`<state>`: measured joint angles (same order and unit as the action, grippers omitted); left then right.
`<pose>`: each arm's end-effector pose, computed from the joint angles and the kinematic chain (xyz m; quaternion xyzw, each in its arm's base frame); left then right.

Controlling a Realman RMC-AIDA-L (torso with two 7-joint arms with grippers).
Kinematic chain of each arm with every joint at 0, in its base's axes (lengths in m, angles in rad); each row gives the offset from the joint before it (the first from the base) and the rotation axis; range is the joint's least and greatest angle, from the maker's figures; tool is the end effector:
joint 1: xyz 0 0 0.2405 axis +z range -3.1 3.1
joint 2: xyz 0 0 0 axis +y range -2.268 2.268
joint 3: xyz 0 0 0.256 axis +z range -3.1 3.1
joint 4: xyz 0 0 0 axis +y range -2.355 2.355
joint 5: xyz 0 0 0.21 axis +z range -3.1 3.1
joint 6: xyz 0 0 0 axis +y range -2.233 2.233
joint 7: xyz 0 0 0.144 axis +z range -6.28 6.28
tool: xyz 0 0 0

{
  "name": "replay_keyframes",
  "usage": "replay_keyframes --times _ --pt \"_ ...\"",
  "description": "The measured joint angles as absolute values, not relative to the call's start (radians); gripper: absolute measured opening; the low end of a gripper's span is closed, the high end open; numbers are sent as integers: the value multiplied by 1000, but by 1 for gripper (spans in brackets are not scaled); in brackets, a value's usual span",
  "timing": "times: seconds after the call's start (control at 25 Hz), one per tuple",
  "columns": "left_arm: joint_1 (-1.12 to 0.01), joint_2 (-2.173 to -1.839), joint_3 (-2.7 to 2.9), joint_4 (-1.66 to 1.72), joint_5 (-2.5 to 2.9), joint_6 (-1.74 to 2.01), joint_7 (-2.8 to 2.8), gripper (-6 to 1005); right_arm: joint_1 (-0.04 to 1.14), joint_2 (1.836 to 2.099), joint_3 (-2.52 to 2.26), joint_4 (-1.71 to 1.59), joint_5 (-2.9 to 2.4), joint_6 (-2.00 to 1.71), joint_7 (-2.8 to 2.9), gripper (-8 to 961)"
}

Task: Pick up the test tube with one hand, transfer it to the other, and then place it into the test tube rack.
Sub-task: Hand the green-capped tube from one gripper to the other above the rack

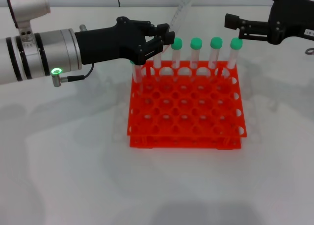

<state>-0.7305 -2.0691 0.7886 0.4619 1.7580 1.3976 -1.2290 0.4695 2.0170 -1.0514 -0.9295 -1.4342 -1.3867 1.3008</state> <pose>-0.1940 0.3828 -0.0246 -0.9307 -0.1366 -0.3044 0.1496 0.1884 0.3692 0.0558 -0.9107 0.0422 0.3340 0.2395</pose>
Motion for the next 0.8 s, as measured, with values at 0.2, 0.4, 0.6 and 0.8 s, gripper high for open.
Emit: replay_keyframes --times 0.2,0.4,0.6,0.8 --pt "-733 -2071 789 462 1758 1402 -1229 150 493 2019 -1070 -905 -1419 -1387 1302 869" --pt "-733 -2073 788 463 1756 1405 -1227 149 533 2019 -1076 -863 -1397 -1390 1313 869" --pt "-729 -2073 796 467 1756 1409 -1223 147 572 2017 -1077 -826 -1396 -1398 1324 869" --pt "-727 -2072 799 469 1757 1424 -1211 146 585 2016 -1077 -816 -1385 -1401 1325 869"
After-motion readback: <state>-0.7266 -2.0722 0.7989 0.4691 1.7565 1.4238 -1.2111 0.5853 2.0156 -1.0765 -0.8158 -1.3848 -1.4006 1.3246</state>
